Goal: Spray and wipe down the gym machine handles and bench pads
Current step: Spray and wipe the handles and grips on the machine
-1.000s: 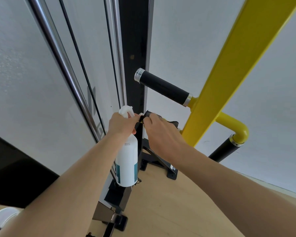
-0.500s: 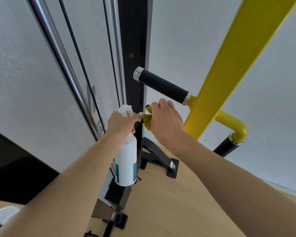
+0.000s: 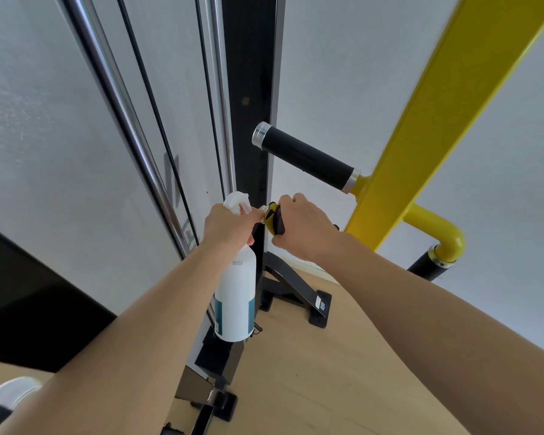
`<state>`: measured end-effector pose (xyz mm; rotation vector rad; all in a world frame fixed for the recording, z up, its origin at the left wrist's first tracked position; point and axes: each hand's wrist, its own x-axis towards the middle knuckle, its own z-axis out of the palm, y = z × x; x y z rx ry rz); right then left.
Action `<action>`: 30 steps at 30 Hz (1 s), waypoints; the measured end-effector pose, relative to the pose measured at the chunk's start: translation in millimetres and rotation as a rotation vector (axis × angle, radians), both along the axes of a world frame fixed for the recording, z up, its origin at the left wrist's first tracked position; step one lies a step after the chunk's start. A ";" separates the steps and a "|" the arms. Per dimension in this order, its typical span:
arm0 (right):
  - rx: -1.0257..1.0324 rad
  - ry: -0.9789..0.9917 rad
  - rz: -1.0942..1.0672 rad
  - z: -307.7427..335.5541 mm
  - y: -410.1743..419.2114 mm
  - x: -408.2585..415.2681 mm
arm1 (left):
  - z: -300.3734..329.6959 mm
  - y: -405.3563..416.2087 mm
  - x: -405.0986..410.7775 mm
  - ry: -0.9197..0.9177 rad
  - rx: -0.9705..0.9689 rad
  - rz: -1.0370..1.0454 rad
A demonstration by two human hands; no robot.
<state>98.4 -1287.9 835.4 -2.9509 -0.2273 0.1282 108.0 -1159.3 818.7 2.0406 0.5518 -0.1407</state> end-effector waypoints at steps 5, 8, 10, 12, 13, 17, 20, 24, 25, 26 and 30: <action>-0.055 0.132 -0.059 -2.9 6.4 16.9 | -1.5 0.0 0.2 0.012 -0.026 -0.006; 0.005 0.200 -0.109 -1.6 5.4 26.6 | -1.5 -0.6 -0.1 0.036 -0.031 0.000; 0.062 0.300 -0.137 0.6 3.9 31.8 | -1.7 -0.2 -0.8 0.039 -0.042 0.003; 0.094 0.396 -0.149 8.6 3.4 32.9 | -1.6 0.5 -2.3 0.030 -0.047 -0.004; 0.087 0.436 -0.145 14.4 3.6 32.3 | -1.5 0.6 -3.3 0.028 -0.047 -0.011; 0.055 0.441 -0.120 22.4 6.3 28.9 | -0.7 -0.2 -4.5 0.029 -0.045 -0.013; 0.023 0.091 -0.142 -1.3 18.8 15.6 | -0.7 0.4 -3.0 0.018 -0.070 0.007; -0.266 -0.239 0.030 -32.0 28.3 -2.8 | -4.1 2.9 -3.9 -0.019 -0.089 -0.018; -0.287 -0.254 0.048 -34.0 28.0 -2.4 | -4.9 3.3 -3.8 -0.024 -0.094 -0.019; -0.276 -0.258 0.038 -34.3 27.3 -0.7 | -4.9 3.3 -3.7 -0.027 -0.101 -0.016; -0.115 -0.128 -0.083 -21.5 30.9 12.3 | -2.7 -0.1 -3.5 -0.015 -0.117 -0.006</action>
